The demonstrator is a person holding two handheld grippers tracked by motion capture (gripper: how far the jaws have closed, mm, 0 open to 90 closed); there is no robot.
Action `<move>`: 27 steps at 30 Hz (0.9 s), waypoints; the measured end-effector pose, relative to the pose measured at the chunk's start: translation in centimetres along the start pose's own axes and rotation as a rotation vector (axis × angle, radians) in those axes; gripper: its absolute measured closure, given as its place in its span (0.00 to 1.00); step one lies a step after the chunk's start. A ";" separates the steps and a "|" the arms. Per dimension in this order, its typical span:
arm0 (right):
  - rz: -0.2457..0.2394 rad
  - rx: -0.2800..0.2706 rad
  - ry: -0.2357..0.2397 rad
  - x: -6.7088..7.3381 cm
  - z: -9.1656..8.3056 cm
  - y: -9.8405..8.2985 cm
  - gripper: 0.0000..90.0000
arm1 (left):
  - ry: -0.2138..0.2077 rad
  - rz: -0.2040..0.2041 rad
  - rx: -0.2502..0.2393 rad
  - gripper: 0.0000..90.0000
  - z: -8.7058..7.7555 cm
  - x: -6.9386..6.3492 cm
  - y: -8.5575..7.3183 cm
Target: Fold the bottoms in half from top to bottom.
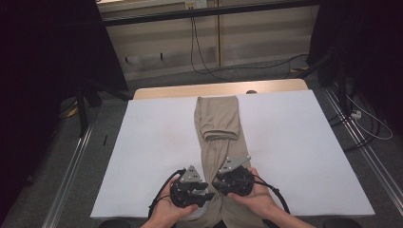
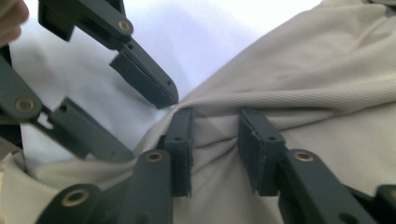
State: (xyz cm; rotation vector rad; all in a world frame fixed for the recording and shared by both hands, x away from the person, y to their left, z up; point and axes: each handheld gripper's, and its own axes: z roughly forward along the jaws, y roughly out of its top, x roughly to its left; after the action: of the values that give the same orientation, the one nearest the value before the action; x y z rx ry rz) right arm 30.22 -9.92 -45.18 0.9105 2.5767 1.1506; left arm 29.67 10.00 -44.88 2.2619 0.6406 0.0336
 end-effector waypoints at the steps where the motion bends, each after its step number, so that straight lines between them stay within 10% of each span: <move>1: -0.005 0.000 0.005 0.0 0.1 0.1 0.79 | 0.000 0.002 0.009 0.62 0.0 0.1 0.1; 7: -0.014 -0.007 0.016 0.0 -0.1 0.2 0.86 | 0.065 0.031 0.028 1.00 0.1 0.3 0.3; 21: -0.062 0.010 0.031 1.5 -0.6 -1.0 0.70 | 0.059 0.005 0.030 1.00 -0.1 0.5 0.1; 27: -0.044 0.023 0.019 1.2 -0.7 -0.7 0.97 | 0.059 -0.025 0.017 1.00 -0.2 0.7 0.0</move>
State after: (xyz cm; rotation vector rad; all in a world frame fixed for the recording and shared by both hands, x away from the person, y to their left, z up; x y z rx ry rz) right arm 28.64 -9.97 -45.15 0.8471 2.6166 1.1264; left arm 30.22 10.42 -44.88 2.2762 0.7021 0.0833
